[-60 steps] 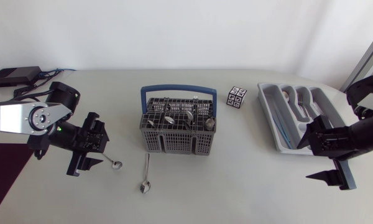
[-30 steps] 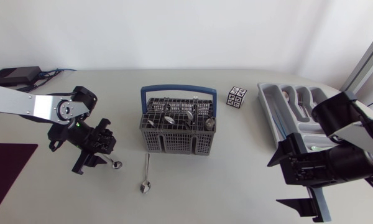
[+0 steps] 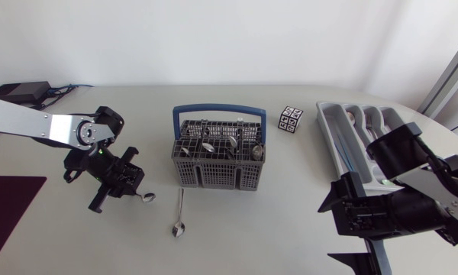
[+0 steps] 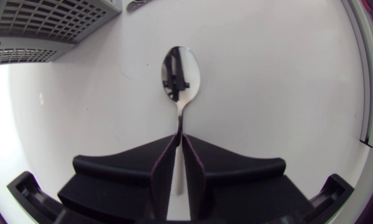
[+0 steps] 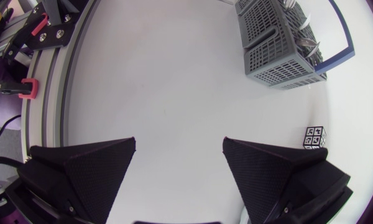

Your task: Transfer all utensils from the basket to the drawer tray.

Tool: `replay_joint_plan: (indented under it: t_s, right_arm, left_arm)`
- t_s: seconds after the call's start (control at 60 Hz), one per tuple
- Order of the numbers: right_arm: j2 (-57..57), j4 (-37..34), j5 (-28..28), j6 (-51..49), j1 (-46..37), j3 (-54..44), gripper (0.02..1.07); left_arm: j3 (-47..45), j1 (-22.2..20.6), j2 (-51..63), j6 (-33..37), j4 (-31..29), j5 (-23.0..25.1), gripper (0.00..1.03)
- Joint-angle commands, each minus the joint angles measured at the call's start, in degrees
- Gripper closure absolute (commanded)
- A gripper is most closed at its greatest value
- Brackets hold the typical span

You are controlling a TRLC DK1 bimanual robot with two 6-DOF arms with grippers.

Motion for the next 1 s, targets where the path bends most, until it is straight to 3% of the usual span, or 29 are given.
replay_joint_plan:
  t_s: [0.0,0.183,0.367,0.483,0.667,0.8,0.867,0.983]
  right_arm:
    - [-0.5,0.2,-0.3,2.5,1.6,-1.5,0.06]
    - [-0.8,1.8,-0.4,7.5,5.2,-1.6,0.06]
    - [-1.5,3.5,-0.5,11.0,8.3,-1.7,0.06]
    - [-0.2,3.3,-1.6,13.8,8.9,-0.3,0.06]
    - [0.8,7.4,-1.0,21.6,9.9,0.4,0.06]
    - [-3.8,11.2,-0.3,26.8,10.6,0.4,0.06]
    - [-7.2,16.1,1.0,30.4,11.2,0.0,0.06]
    - [-5.7,16.2,1.1,35.9,13.8,3.1,0.06]
  left_arm:
    - [-0.6,-0.4,3.0,2.1,-3.4,0.2,1.00]
    - [0.2,0.6,2.4,0.3,-7.8,0.3,1.00]
    - [1.2,1.5,-2.9,-3.0,-15.8,1.9,1.00]
    - [2.1,1.1,-7.8,-6.9,-21.7,5.1,1.00]
    - [5.5,-0.6,-14.5,-17.5,-29.7,15.4,1.00]
    - [6.9,-5.0,-18.2,-29.3,-29.4,21.9,1.00]
    - [6.9,-8.0,-20.4,-37.8,-25.2,25.3,1.00]
    - [7.1,-13.6,-23.0,-52.9,-16.5,27.4,1.00]
